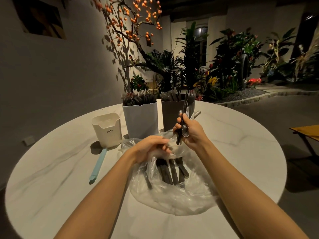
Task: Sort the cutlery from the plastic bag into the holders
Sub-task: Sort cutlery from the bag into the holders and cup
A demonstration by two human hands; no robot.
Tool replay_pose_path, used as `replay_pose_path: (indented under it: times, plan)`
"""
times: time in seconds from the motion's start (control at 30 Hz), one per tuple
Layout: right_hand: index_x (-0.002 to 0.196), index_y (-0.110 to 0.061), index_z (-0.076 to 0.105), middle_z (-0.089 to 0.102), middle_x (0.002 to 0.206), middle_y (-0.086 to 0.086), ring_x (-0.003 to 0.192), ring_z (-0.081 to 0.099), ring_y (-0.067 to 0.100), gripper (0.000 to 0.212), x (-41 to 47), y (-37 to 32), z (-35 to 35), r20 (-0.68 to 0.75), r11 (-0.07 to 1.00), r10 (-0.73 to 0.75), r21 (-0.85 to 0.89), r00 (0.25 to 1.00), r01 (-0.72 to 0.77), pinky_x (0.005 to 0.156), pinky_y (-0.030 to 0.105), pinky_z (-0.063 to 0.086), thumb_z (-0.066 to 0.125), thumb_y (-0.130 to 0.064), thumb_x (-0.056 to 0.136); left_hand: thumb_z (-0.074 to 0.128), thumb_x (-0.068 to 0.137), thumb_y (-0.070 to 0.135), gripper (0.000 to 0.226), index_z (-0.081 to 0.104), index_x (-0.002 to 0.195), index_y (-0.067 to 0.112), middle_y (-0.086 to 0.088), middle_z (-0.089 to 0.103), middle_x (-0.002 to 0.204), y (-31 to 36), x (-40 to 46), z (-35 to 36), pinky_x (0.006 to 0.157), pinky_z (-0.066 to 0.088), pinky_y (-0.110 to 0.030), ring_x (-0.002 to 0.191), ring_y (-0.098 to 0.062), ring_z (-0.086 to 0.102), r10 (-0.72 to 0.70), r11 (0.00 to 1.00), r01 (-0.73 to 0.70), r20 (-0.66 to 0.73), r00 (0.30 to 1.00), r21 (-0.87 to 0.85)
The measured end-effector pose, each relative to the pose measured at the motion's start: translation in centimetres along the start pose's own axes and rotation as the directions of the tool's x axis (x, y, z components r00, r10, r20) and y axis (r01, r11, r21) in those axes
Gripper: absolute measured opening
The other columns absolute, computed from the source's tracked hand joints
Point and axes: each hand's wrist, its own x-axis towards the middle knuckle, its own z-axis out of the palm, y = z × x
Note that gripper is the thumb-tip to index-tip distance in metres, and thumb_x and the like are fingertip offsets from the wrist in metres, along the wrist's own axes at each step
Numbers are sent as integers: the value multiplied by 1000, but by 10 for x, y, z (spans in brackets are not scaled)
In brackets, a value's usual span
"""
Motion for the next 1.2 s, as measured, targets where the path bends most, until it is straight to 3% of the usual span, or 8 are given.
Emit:
replay_pose_path:
  times: [0.17, 0.3, 0.4, 0.53, 0.73, 0.9, 1.0, 1.2]
  plan:
    - [87, -7, 55, 51, 67, 3, 56, 52, 13, 21, -3, 2, 3, -42, 999, 1, 55, 999, 1, 72, 33, 54, 42, -14, 102, 52, 91, 16, 30, 46, 62, 8, -8, 66, 73, -3, 0, 4, 75, 54, -23, 80, -21, 67, 108, 992, -117, -169, 980, -39]
    - [78, -4, 57, 61, 62, 6, 65, 63, 15, 23, -3, 3, 0, -75, 988, 72, 140, 995, -61, 88, 42, 54, 52, -13, 98, 45, 94, 10, 29, 69, 78, 7, -10, 72, 92, -1, 5, 3, 76, 58, -32, 92, -23, 69, 139, 926, -236, -317, 938, -294]
    - [81, -4, 60, 66, 67, 8, 66, 68, 15, 19, -3, 5, -2, -105, 989, 79, 133, 991, -65, 78, 37, 57, 54, -13, 97, 45, 93, 7, 38, 74, 68, 11, -11, 73, 101, 2, 6, 3, 83, 58, -36, 98, -24, 69, 135, 832, -333, -421, 897, -443]
    - [82, -3, 63, 69, 73, 10, 71, 70, 17, 19, -4, 7, -1, -98, 988, 85, 138, 992, -72, 78, 36, 56, 55, -13, 96, 43, 93, 8, 25, 64, 81, 2, -13, 74, 99, 5, 7, 6, 90, 55, -39, 96, -24, 70, 116, 747, -408, -502, 857, -524]
    - [92, -1, 59, 66, 70, 9, 59, 67, 15, 17, -9, 11, 1, -89, 999, 52, 4, 995, -51, 69, 34, 59, 47, -10, 100, 42, 102, 18, 26, 57, 84, 6, -13, 69, 93, 3, 8, -11, 79, 56, -39, 88, -24, 71, -1, 607, -496, -625, 781, -621]
    - [102, 0, 55, 60, 73, 9, 60, 59, 15, 11, -7, 30, 9, 11, 984, 101, -148, 995, -98, 66, 28, 55, 46, -6, 99, 38, 103, 9, 16, 50, 105, -1, -19, 68, 100, 0, 13, 3, 83, 57, -40, 92, -27, 70, -9, 668, -439, -596, 803, -601]
    - [90, 0, 57, 57, 73, 9, 60, 54, 14, 20, -7, 33, 7, 60, 969, 151, -208, 987, -136, 70, 29, 51, 42, -8, 101, 33, 105, 9, 15, 47, 104, 4, -18, 69, 98, 4, 15, 17, 67, 61, -34, 82, -25, 71, 25, 719, -400, -553, 833, -569]
    - [100, -6, 56, 52, 69, 2, 52, 49, 9, 21, -10, 26, 4, 144, 943, 170, -311, 975, -119, 66, 28, 54, 37, -14, 104, 29, 106, 14, 28, 56, 104, 6, 0, 36, 62, 4, 19, 8, 53, 38, -22, 51, -8, 36, 98, 839, -433, -692, 715, -329]
